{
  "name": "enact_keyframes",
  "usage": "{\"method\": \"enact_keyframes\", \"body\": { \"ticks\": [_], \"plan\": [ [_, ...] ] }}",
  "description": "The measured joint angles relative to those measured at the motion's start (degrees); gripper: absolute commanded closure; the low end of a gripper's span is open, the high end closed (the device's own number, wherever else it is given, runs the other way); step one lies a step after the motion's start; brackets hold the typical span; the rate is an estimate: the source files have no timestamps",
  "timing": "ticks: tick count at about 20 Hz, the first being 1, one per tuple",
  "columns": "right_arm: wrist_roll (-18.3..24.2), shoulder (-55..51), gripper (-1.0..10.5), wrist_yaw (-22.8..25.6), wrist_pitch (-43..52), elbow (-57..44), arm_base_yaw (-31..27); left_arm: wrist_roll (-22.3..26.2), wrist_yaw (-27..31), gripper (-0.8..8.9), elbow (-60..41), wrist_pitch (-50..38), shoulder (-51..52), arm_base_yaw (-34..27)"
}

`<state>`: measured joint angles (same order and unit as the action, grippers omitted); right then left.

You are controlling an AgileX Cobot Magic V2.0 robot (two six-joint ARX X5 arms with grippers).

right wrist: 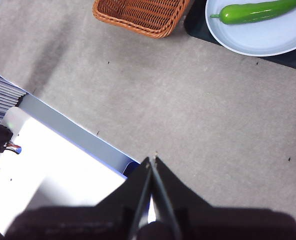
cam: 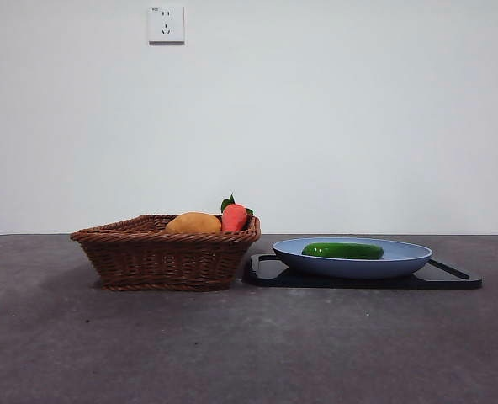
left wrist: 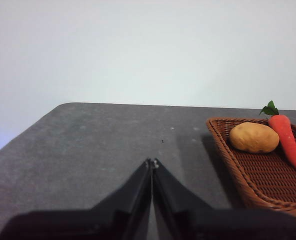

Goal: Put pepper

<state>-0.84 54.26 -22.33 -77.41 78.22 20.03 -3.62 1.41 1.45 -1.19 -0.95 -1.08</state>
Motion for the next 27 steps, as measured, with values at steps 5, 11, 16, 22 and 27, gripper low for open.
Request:
{"method": "enact_keyframes", "body": {
  "ticks": [5, 11, 16, 22, 27],
  "plan": [
    [0.02, 0.00, 9.4, 0.00, 0.00, 0.00, 0.00, -0.94, -0.11, 8.06, -0.46, 6.03, 0.59, 0.00],
    [0.02, 0.00, 9.4, 0.00, -0.02, 0.00, 0.00, -0.98, -1.90, 8.06, -0.46, 11.85, 0.59, 0.00],
    [0.00, 0.00, 9.4, 0.00, -0.02, 0.00, -0.02, -0.98, -2.08, 8.06, -0.46, 11.82, 0.59, 0.00],
    [0.02, 0.00, 9.4, 0.00, -0.02, 0.00, -0.02, -0.98, -2.10, 8.06, -0.46, 11.82, 0.59, 0.00],
    [0.00, 0.00, 9.4, 0.00, -0.02, 0.00, 0.00, -0.98, -2.10, 8.06, -0.46, 11.82, 0.59, 0.00]
  ]
}}
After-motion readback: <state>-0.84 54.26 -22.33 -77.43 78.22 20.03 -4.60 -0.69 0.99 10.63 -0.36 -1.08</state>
